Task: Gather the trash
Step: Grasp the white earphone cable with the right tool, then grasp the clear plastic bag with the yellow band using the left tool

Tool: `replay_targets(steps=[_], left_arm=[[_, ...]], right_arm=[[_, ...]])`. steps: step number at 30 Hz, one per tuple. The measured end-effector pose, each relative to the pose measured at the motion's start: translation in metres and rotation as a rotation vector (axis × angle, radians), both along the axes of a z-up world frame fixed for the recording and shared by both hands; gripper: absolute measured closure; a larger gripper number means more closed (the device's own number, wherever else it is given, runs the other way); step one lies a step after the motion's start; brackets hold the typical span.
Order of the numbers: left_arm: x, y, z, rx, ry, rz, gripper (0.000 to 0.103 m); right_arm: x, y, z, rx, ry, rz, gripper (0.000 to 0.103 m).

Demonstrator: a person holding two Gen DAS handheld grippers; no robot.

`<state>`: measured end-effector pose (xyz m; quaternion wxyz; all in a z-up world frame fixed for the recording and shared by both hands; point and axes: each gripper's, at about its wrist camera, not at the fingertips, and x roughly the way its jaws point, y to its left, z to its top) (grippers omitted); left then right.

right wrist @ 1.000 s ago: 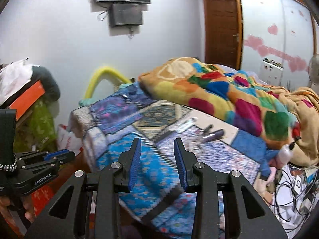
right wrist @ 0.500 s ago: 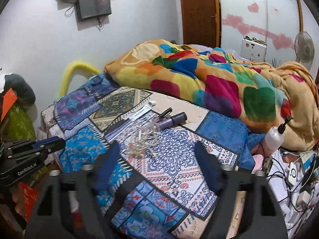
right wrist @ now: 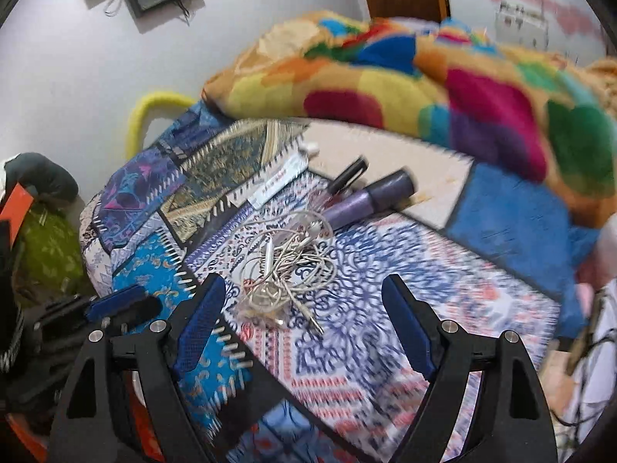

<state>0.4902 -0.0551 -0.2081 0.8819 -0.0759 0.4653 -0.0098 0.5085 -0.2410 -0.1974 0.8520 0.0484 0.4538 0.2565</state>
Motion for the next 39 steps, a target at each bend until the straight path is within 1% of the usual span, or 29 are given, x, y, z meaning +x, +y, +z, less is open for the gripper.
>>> replay_targets(steps=[2,5,6,7,8,9,10,11,13,14,15,16,19,21,25,30,35,39], left_arm=[[0.001,0.003,-0.005,-0.011,-0.005,0.007,0.054],[0.005,0.004,-0.012,-0.006,0.008,-0.002,0.053],[0.005,0.003,-0.013,-0.003,0.007,-0.004,0.054],[0.005,0.003,-0.014,0.004,0.006,-0.006,0.054],[0.005,0.003,-0.015,0.01,0.005,-0.01,0.054],[0.005,0.002,-0.016,0.011,0.004,-0.014,0.054],[0.005,0.002,-0.017,0.008,0.005,-0.017,0.054],[0.006,0.002,-0.017,0.003,0.007,-0.018,0.054],[0.008,0.001,-0.019,-0.01,0.015,-0.024,0.054],[0.009,-0.001,-0.02,-0.028,0.021,-0.03,0.053],[0.009,-0.002,-0.02,-0.039,0.026,-0.036,0.054],[0.01,-0.004,-0.02,-0.049,0.031,-0.044,0.054],[0.011,-0.013,-0.02,-0.049,0.034,-0.073,0.054],[0.013,-0.021,-0.02,-0.048,0.036,-0.095,0.053],[0.014,-0.038,-0.019,-0.07,0.041,-0.14,0.054],[0.015,-0.062,-0.019,-0.051,0.047,-0.201,0.053],[0.022,-0.081,-0.026,-0.026,0.061,-0.241,0.054],[0.03,-0.086,-0.034,-0.024,0.072,-0.227,0.053]], right_arm=[[0.012,0.009,-0.013,0.009,0.044,0.016,0.022],[0.02,0.02,-0.024,-0.009,0.07,0.035,0.023],[0.021,0.024,-0.026,-0.024,0.07,0.042,0.026],[0.024,0.026,-0.029,-0.037,0.067,0.046,0.034],[0.023,0.03,-0.03,-0.059,0.062,0.05,0.037],[0.023,0.031,-0.029,-0.079,0.04,0.048,0.047],[0.023,0.032,-0.029,-0.094,0.03,0.054,0.056],[0.022,0.033,-0.029,-0.1,0.033,0.064,0.057],[0.023,0.031,-0.028,-0.096,0.03,0.067,0.07],[0.023,0.03,-0.027,-0.091,0.036,0.073,0.072],[0.021,0.027,-0.026,-0.088,0.038,0.075,0.078],[0.022,0.026,-0.025,-0.089,0.034,0.073,0.088],[0.018,0.016,-0.019,-0.084,0.024,0.057,0.091],[0.015,0.01,-0.014,-0.08,0.012,0.046,0.091],[0.01,-0.003,-0.005,-0.086,-0.02,0.027,0.092],[0.004,-0.021,0.001,-0.099,-0.048,-0.015,0.092],[0.0,-0.038,-0.004,-0.107,-0.041,-0.038,0.092],[-0.006,-0.053,-0.014,-0.119,-0.018,-0.051,0.092]])
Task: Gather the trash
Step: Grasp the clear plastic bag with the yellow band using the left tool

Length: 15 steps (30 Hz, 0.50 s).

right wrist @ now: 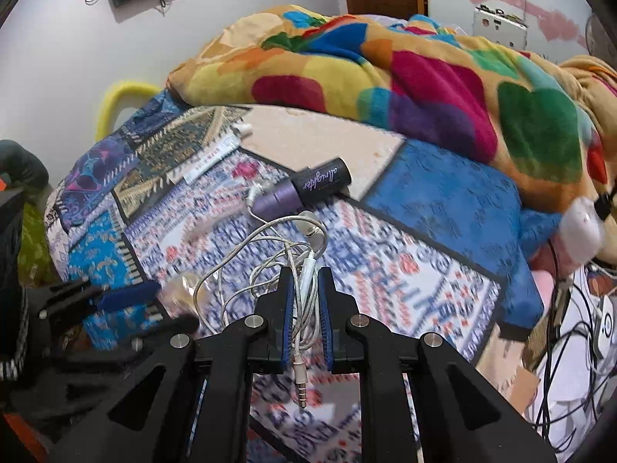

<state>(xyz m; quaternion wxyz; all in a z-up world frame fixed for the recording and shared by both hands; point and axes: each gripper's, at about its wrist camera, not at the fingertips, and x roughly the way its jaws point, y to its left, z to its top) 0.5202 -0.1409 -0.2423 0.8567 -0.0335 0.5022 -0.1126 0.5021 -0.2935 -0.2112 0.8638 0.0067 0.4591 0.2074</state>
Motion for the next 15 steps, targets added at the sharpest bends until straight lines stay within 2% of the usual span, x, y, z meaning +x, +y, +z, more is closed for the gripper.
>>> replay_targets(steps=[4,6,8,15], left_arm=[[0.004,-0.007,-0.002,0.034,-0.038,0.01,0.054],[0.004,-0.009,-0.002,0.051,-0.057,0.013,0.062],[0.003,-0.009,-0.001,0.059,-0.074,0.015,0.064],[-0.006,-0.001,0.012,0.067,-0.104,0.029,0.067]], right_arm=[[-0.003,-0.008,-0.007,-0.001,0.02,-0.012,0.092],[-0.003,-0.01,-0.006,0.007,0.02,-0.019,0.092],[-0.002,-0.011,-0.003,0.017,0.012,-0.023,0.092],[-0.004,-0.01,0.028,0.058,-0.055,-0.03,0.092]])
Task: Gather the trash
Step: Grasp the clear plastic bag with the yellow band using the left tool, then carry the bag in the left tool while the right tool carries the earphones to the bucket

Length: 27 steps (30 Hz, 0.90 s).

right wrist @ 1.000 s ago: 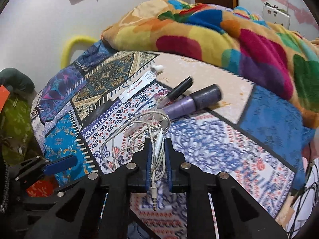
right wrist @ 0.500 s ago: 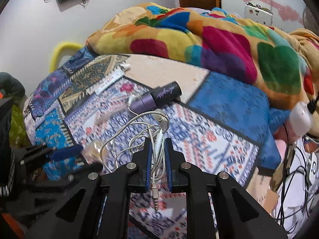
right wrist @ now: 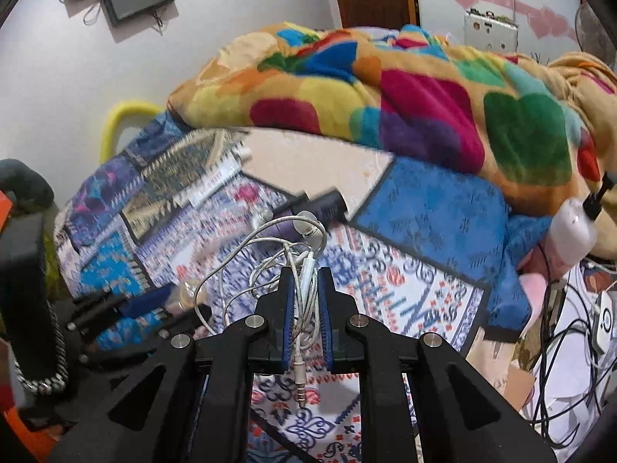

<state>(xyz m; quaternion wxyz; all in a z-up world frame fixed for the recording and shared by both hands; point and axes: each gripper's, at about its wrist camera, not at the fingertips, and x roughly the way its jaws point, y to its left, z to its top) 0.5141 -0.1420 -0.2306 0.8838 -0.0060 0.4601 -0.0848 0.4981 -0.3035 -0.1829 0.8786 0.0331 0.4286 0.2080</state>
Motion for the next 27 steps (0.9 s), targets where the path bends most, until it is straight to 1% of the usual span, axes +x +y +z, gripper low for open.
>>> replay_targets(steps=[6,11,14,19,27], left_arm=[[-0.015,0.016,0.031,-0.037,-0.036,0.018,0.067],[-0.039,0.029,0.057,-0.053,-0.087,0.04,0.067],[-0.052,0.039,0.067,-0.058,-0.102,0.057,0.067],[-0.081,0.065,0.085,-0.058,-0.128,0.1,0.067],[-0.133,0.126,0.106,-0.073,-0.157,0.204,0.067]], right_arm=[[-0.009,0.008,0.028,0.012,-0.054,0.002,0.093],[-0.018,0.017,0.045,0.016,-0.073,0.013,0.093],[-0.028,0.023,0.058,0.007,-0.091,0.022,0.093],[-0.047,0.04,0.077,0.002,-0.118,0.049,0.093],[-0.088,0.084,0.099,-0.012,-0.156,0.128,0.093]])
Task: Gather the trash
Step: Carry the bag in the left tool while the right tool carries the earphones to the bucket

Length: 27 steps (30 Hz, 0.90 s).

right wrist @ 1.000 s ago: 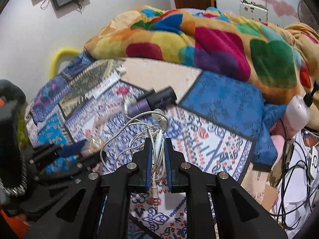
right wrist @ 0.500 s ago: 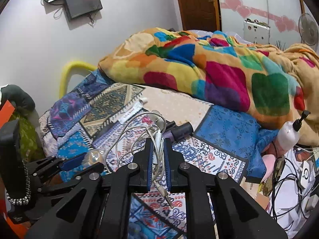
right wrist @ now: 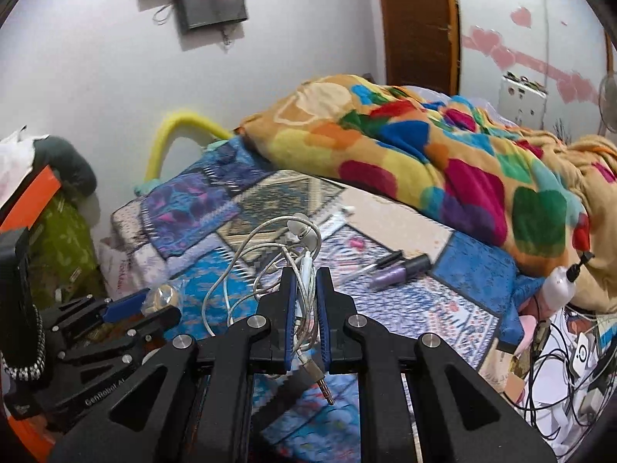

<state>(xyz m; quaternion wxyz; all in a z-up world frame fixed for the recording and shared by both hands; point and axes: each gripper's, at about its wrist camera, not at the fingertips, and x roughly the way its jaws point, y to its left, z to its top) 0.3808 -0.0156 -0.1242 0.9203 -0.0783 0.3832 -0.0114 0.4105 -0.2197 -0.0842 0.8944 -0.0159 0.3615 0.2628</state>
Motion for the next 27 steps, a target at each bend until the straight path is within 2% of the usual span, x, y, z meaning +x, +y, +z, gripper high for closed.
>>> replay_targets(steps=[8,15,22,27], left_arm=[[-0.053,0.056,0.001,0.01,-0.002,0.091,0.067],[-0.105,0.105,-0.013,0.016,0.031,0.175,0.067],[-0.15,0.157,-0.044,-0.013,0.087,0.276,0.067],[-0.169,0.191,-0.077,-0.034,0.158,0.342,0.067]], right_arm=[[-0.045,0.048,0.009,-0.001,-0.012,0.083,0.093],[-0.083,0.098,0.006,0.0,0.008,0.166,0.093],[-0.109,0.145,-0.011,-0.017,0.055,0.237,0.093],[-0.122,0.184,-0.038,-0.035,0.115,0.293,0.093]])
